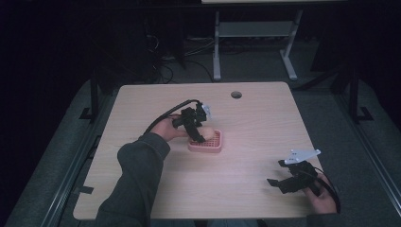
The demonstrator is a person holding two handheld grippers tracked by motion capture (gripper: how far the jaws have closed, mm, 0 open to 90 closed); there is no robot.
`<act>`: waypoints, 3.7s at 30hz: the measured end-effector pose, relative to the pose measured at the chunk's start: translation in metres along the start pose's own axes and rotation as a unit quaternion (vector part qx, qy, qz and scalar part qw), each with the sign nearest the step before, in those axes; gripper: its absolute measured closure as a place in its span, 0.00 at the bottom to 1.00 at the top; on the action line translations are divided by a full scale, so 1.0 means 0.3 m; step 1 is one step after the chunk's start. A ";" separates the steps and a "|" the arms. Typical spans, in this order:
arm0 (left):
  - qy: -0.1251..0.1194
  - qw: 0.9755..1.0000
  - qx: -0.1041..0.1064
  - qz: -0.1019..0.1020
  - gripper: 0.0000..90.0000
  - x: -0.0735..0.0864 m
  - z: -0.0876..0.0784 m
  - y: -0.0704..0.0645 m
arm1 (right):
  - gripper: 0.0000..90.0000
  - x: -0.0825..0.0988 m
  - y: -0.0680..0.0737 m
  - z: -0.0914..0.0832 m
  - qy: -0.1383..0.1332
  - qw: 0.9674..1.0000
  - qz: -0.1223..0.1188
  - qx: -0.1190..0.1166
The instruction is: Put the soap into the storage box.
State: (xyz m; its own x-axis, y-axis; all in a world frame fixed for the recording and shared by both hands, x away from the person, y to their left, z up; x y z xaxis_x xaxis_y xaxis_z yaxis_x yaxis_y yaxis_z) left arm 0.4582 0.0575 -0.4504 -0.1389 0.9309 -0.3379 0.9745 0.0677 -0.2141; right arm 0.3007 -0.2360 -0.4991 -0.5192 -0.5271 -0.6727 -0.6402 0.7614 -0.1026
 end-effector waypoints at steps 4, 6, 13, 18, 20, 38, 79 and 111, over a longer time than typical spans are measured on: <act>0.006 1.000 0.006 -0.002 0.36 0.005 0.020 0.013 | 0.16 0.000 0.001 0.000 0.000 1.000 -0.006 -0.002; 0.006 1.000 0.009 -0.004 0.36 0.006 0.024 0.016 | 0.16 0.001 0.001 0.000 0.000 1.000 -0.006 -0.002; 0.007 1.000 0.011 -0.006 0.36 0.006 0.036 0.026 | 0.16 0.002 0.002 0.000 0.001 1.000 -0.007 -0.004; 0.012 1.000 0.016 -0.008 0.36 0.005 0.055 0.031 | 0.16 0.001 0.004 0.001 0.000 1.000 -0.006 -0.004; 0.010 1.000 0.018 -0.009 0.36 0.002 0.060 0.032 | 0.16 0.001 0.004 0.001 0.000 1.000 -0.006 -0.004; 0.012 1.000 0.018 -0.007 0.36 -0.004 0.076 0.037 | 0.16 0.001 0.004 0.002 -0.001 1.000 -0.007 -0.005; 0.023 1.000 0.002 0.002 0.30 -0.004 0.061 0.021 | 0.16 -0.003 0.007 0.000 -0.001 1.000 -0.008 -0.005; 0.003 1.000 -0.002 -0.010 0.29 0.035 0.015 -0.018 | 0.16 -0.001 0.006 -0.006 -0.001 1.000 -0.005 0.004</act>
State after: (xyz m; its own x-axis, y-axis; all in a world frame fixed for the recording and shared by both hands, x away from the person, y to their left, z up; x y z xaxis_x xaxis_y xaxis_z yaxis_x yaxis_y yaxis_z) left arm 0.4507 0.0654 -0.4570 -0.1575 0.9313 -0.3285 0.9723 0.0881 -0.2163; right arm 0.2986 -0.2352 -0.4977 -0.5123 -0.5333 -0.6731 -0.6399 0.7598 -0.1150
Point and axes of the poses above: each handheld gripper's, and its own axes: z roughly forward along the jaws, x roughly out of its underside, y roughly to its left, the point moved 6 cm from there along z, roughly forward along the jaws, and after that the axes turned 13 degrees about x, right-handed, at the moved point
